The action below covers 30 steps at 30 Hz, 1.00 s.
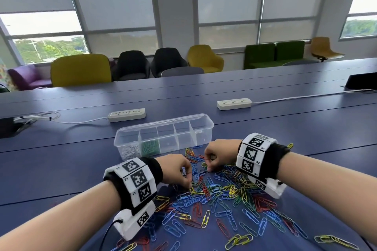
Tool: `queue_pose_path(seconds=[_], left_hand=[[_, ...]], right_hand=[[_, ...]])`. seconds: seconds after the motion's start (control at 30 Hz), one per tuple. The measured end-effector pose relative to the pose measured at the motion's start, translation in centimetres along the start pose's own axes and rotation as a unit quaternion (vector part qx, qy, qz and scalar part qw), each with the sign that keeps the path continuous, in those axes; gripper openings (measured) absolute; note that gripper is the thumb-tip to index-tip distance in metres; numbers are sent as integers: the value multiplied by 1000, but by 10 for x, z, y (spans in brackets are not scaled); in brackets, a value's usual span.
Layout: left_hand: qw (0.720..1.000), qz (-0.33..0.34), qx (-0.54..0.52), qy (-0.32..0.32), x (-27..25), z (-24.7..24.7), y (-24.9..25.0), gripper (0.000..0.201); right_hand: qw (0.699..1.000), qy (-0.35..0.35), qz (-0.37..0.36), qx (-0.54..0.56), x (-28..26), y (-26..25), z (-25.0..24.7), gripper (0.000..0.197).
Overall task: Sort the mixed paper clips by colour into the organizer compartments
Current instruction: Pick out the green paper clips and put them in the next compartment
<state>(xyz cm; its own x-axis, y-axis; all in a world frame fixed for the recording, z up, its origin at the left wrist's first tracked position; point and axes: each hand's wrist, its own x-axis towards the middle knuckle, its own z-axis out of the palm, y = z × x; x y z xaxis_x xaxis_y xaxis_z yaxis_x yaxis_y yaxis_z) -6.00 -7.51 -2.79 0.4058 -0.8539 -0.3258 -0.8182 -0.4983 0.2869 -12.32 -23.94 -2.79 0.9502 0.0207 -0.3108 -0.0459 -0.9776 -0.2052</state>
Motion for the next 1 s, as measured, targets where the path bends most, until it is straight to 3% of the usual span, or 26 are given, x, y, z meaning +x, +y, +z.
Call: queue_pose_path(seconds=[0.1, 0.37, 0.47, 0.6, 0.67, 0.8, 0.87, 0.93, 1.0], left_hand=[[1000, 1, 3, -10, 0, 1, 0, 11], [999, -27, -46, -10, -18, -7, -12, 30], [981, -41, -188, -4, -25, -10, -15, 19], [920, -73, -385, 1, -30, -8, -15, 23], [872, -67, -484, -2, -30, -8, -14, 27], [687, 1, -726, -21, -29, -11, -11, 22], [617, 26, -786, -37, -29, -9, -7, 22], [580, 35, -813, -43, -26, -5, -2, 22], [565, 32, -823, -47, -23, -2, 1, 24]], right_hand=[[1000, -8, 15, 11, -6, -1, 1, 24], [986, 48, -26, 157, -28, 7, -8, 12], [971, 68, -25, 227, -34, 12, -6, 14], [947, 74, -8, 312, -41, 15, -4, 14], [935, 61, 8, 349, -44, 14, -4, 15], [890, 26, 10, 456, -51, 8, -3, 18], [866, 5, 8, 499, -56, 5, -3, 22], [853, -6, 15, 521, -60, 3, -2, 25], [849, -11, 27, 528, -64, -1, 0, 24]])
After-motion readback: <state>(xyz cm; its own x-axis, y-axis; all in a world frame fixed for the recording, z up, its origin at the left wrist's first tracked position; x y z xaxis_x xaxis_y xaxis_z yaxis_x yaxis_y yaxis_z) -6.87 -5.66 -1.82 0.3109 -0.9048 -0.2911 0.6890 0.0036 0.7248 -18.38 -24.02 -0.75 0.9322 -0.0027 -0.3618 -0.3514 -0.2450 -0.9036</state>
